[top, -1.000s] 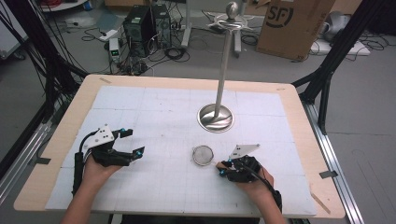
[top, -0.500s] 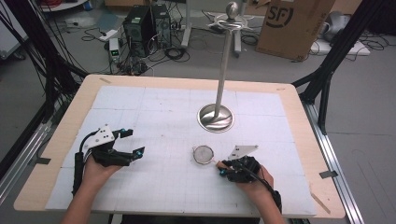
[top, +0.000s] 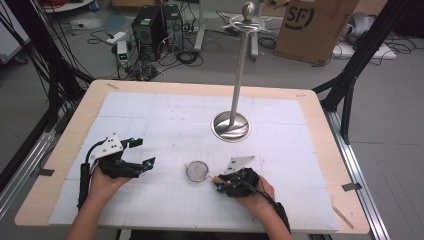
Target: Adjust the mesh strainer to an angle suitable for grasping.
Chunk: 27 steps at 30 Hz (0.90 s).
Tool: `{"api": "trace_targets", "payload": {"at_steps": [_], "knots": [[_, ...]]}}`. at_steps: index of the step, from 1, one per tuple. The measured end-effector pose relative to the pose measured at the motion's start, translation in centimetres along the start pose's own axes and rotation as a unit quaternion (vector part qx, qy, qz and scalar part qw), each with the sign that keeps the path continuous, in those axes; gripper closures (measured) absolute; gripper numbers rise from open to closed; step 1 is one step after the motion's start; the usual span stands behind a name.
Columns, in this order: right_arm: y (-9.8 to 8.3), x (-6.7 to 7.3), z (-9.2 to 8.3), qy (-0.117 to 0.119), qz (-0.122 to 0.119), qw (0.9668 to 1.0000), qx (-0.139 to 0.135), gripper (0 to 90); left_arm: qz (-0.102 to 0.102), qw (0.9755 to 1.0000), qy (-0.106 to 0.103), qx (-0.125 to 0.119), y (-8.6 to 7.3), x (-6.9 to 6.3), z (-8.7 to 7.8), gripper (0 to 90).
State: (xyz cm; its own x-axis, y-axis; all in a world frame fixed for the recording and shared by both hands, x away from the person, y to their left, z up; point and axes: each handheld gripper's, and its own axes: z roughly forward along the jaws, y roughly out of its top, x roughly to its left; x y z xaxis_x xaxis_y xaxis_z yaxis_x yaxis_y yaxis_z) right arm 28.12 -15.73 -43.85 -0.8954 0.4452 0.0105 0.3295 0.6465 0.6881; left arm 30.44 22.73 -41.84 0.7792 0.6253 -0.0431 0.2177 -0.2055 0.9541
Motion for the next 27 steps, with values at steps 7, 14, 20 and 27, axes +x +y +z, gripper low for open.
{"api": "trace_targets", "payload": {"at_steps": [7,14,20,27], "knots": [[2.4,1.1,2.4,0.027,-0.030,0.9992,-0.003,67.5,-0.001,1.0000,-0.001,0.003,0.0,-0.1,0.1,15.8],[4.4,1.0,4.4,0.042,-0.038,0.9984,-0.005,67.5,0.000,0.9999,-0.007,0.010,-0.2,-0.2,0.4,15.8],[4.6,1.1,4.6,0.043,-0.028,0.9986,-0.006,59.2,0.001,0.9999,-0.006,0.010,-0.2,-0.1,0.3,15.8],[2.4,0.8,2.2,0.029,-0.011,0.9995,0.010,59.3,0.001,0.9999,-0.005,0.010,-0.1,-0.1,0.2,15.8]]}}
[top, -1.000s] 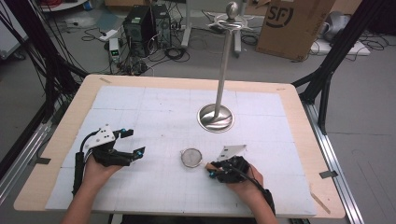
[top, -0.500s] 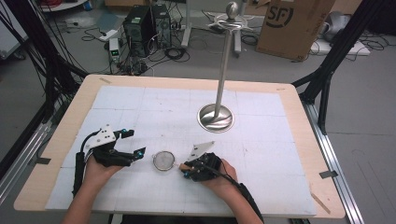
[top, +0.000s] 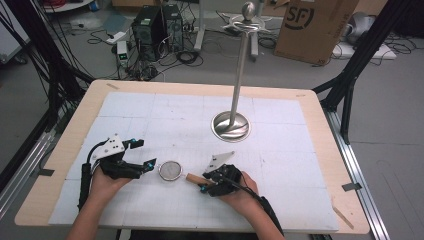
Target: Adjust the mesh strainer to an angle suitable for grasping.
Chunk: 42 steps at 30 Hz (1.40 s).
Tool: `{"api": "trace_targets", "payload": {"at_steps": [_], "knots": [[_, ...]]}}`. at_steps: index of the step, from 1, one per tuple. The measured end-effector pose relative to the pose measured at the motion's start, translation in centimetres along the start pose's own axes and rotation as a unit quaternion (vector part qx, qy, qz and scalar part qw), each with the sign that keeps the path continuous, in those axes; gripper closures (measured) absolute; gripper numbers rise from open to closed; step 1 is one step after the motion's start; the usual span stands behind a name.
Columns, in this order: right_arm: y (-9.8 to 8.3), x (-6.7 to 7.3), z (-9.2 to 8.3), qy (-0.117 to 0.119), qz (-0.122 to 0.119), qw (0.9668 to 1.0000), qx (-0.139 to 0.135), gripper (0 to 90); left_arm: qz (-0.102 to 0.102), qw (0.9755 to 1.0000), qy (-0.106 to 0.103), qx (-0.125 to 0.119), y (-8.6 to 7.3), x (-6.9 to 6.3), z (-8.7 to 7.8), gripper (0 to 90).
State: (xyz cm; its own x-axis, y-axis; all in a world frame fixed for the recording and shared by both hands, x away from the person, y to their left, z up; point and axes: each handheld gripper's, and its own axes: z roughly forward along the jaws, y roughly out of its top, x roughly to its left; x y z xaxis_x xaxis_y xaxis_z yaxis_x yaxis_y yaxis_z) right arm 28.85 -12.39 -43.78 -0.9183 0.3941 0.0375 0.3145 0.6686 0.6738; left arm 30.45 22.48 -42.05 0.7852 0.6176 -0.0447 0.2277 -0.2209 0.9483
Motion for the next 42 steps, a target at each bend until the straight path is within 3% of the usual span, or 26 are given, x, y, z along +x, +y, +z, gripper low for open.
{"api": "trace_targets", "payload": {"at_steps": [2,6,22,28,34,37,42], "knots": [[-0.9,-0.1,-0.7,0.000,-0.001,1.0000,-0.008,64.3,0.000,1.0000,0.001,0.000,0.0,0.0,0.0,15.8],[-1.4,-0.3,-1.1,0.001,-0.001,1.0000,-0.008,65.8,0.000,1.0000,0.000,0.000,0.0,-0.1,0.1,15.8],[1.2,0.3,1.3,0.021,-0.038,0.9990,-0.014,67.7,0.000,1.0000,0.003,-0.002,0.0,0.1,-0.1,15.8],[0.8,-0.3,1.0,0.003,-0.021,0.9997,-0.012,57.3,0.001,1.0000,0.002,-0.003,0.0,0.1,-0.1,15.8],[0.4,-1.1,0.4,-0.025,-0.009,0.9996,-0.011,57.5,0.000,1.0000,0.004,-0.004,0.1,0.1,-0.2,15.9],[0.3,-1.7,0.5,-0.038,0.009,0.9992,-0.014,57.0,-0.001,1.0000,0.002,-0.003,0.1,0.1,-0.2,15.8],[0.3,-2.2,0.4,-0.065,0.011,0.9977,-0.013,57.1,0.000,1.0000,0.000,-0.002,0.0,0.0,0.0,16.0]]}}
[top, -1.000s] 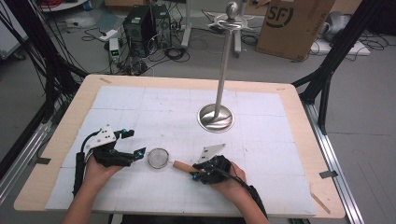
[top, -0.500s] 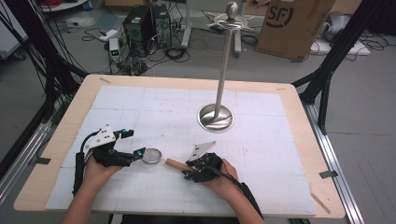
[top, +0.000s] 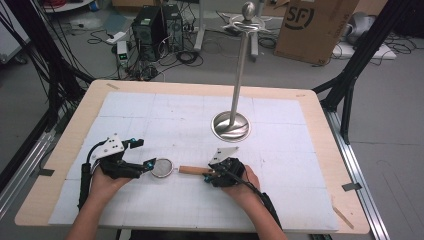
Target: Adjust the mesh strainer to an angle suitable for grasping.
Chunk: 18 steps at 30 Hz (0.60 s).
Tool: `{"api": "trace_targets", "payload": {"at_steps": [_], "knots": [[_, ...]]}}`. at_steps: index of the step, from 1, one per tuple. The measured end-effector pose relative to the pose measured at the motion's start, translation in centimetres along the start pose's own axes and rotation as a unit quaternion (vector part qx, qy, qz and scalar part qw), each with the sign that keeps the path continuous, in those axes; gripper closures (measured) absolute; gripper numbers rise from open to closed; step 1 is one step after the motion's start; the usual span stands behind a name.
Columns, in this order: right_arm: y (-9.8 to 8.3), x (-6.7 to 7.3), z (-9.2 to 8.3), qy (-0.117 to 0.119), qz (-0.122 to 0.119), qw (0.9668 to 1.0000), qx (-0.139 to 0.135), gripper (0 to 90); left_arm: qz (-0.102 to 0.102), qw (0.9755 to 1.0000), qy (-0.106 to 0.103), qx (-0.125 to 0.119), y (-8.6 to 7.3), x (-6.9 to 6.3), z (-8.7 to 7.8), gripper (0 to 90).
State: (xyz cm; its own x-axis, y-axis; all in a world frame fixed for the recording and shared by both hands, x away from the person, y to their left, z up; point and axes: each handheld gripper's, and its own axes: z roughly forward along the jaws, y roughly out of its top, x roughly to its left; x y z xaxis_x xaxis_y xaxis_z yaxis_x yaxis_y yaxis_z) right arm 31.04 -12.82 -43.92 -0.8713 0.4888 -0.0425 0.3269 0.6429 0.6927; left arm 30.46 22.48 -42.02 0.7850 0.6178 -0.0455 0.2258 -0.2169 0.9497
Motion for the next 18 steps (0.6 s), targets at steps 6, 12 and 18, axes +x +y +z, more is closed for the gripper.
{"api": "trace_targets", "payload": {"at_steps": [6,12,18], "knots": [[0.0,-1.4,0.2,-0.014,0.037,0.9991,-0.014,57.3,0.000,1.0000,-0.002,-0.002,0.1,-0.1,0.0,16.1],[0.9,-2.3,0.5,-0.029,0.038,0.9988,-0.010,58.7,-0.003,1.0000,0.000,-0.002,0.0,0.0,0.0,16.2],[1.2,-3.2,0.8,-0.040,0.054,0.9976,-0.017,59.1,-0.002,1.0000,0.000,-0.001,0.0,0.0,0.0,16.2]]}}
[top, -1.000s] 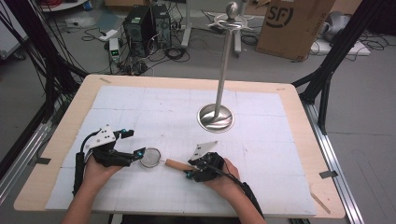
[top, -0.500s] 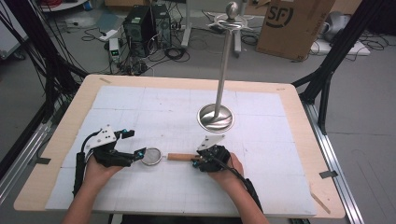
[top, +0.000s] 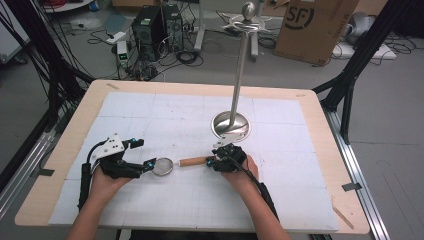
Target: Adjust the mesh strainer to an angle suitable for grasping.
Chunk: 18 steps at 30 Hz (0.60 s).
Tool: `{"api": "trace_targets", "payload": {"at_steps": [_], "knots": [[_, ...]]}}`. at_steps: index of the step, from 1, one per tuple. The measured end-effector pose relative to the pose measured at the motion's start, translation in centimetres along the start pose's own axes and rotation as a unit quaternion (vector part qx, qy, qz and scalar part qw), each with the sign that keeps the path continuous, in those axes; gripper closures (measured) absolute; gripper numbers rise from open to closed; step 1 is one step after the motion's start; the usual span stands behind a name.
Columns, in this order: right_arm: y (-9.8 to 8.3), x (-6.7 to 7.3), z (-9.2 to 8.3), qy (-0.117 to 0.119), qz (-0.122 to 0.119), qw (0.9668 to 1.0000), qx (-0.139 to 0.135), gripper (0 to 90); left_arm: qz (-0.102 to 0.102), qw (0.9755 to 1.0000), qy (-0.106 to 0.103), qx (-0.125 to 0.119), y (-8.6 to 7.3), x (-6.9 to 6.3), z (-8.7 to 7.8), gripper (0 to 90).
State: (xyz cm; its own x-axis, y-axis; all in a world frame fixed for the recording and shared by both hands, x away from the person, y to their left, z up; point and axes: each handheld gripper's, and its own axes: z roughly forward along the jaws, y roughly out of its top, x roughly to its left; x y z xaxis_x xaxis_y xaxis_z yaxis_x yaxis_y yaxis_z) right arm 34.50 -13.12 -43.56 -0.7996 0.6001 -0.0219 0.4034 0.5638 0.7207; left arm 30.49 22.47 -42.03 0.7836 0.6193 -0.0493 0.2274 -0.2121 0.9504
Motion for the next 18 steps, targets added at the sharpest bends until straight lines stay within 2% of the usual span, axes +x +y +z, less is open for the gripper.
{"api": "trace_targets", "payload": {"at_steps": [8,12,15,18], "knots": [[0.9,-0.1,0.6,-0.018,-0.017,0.9997,0.008,60.0,0.000,1.0000,0.001,-0.001,0.0,0.0,0.0,16.2],[1.1,-0.2,0.7,-0.020,-0.014,0.9996,0.012,60.0,0.001,1.0000,0.001,0.004,0.0,0.0,0.0,16.2],[0.9,-0.3,0.1,-0.014,-0.009,0.9996,0.021,56.4,0.002,1.0000,0.001,0.000,0.0,0.0,-0.1,16.2],[0.7,-0.5,-1.3,-0.006,0.005,1.0000,0.004,54.6,-0.001,1.0000,0.004,0.001,0.0,0.1,-0.1,16.2]]}}
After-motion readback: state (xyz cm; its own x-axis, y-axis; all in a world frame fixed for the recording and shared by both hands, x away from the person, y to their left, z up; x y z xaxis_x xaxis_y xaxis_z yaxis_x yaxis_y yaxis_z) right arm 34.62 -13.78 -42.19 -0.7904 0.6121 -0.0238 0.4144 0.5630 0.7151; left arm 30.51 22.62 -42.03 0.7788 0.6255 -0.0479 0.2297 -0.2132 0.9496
